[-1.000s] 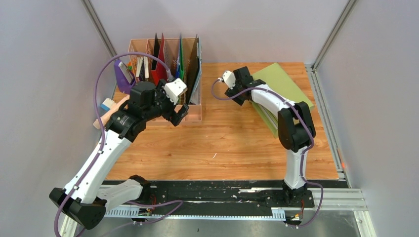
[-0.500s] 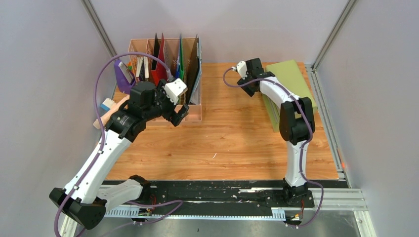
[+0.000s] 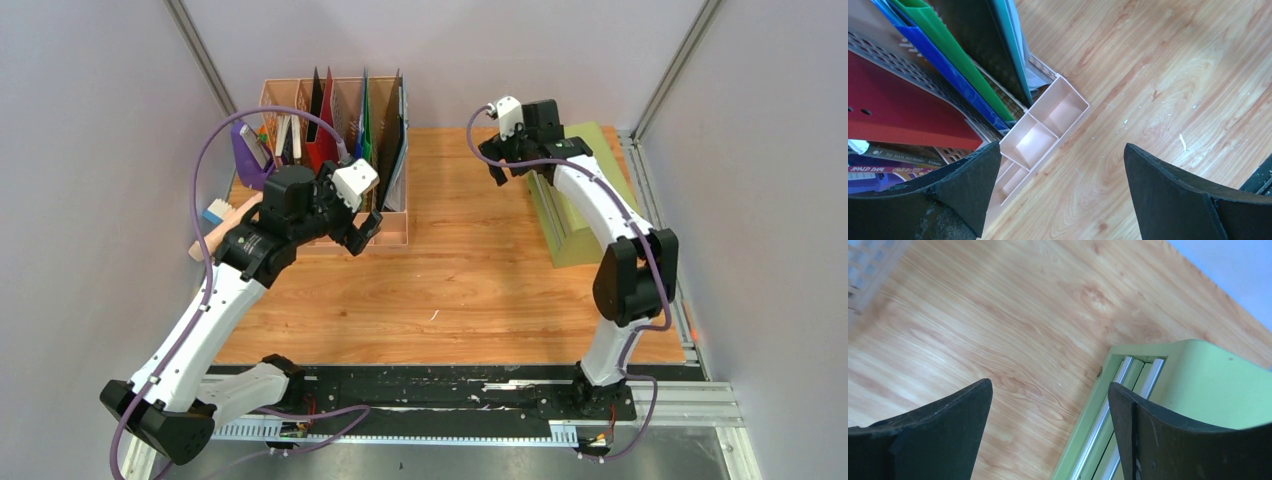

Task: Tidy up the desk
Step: Move the storage box to the center of the board, then reset both arms

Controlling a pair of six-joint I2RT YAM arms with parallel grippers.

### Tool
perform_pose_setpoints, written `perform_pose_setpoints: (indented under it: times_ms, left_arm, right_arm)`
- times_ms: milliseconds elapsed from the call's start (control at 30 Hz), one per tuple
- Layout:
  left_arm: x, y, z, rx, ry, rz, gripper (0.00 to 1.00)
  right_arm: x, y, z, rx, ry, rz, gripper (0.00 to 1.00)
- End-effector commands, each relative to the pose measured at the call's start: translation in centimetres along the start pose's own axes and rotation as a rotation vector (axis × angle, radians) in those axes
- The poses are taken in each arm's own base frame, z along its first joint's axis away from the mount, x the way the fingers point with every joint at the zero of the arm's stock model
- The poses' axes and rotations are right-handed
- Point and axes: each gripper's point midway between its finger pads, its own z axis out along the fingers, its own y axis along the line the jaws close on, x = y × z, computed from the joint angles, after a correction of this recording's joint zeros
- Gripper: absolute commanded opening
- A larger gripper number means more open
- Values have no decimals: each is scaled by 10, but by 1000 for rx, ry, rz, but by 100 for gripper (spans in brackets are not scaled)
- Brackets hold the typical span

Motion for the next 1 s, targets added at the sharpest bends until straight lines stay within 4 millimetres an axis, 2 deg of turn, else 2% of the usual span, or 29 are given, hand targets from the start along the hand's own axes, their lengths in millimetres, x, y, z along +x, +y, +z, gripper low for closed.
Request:
perform_pose_setpoints:
  times_ms: [0, 300, 533, 667, 800, 967]
  left_arm:
    - [-8, 11, -4, -62, -36, -6, 100]
    - [-5, 18, -7, -105, -34, -1, 100]
    - [-2, 30, -6, -173, -20, -11, 100]
    - [3, 46, -8, -263, 0, -39, 100]
    - [12, 72, -17, -414, 25, -93, 100]
    - [21, 97, -33, -540, 26, -180, 100]
  right_arm:
    - [-39, 9, -40, -48, -149, 93, 89]
    - [-63, -3, -88, 8, -255, 147, 100]
    - [-76, -31, -126, 78, -347, 256, 100]
    - [-83, -52, -145, 121, -398, 312, 100]
    - [-88, -72, -161, 144, -447, 395, 100]
    - [-78, -87, -181, 91, -498, 560, 100]
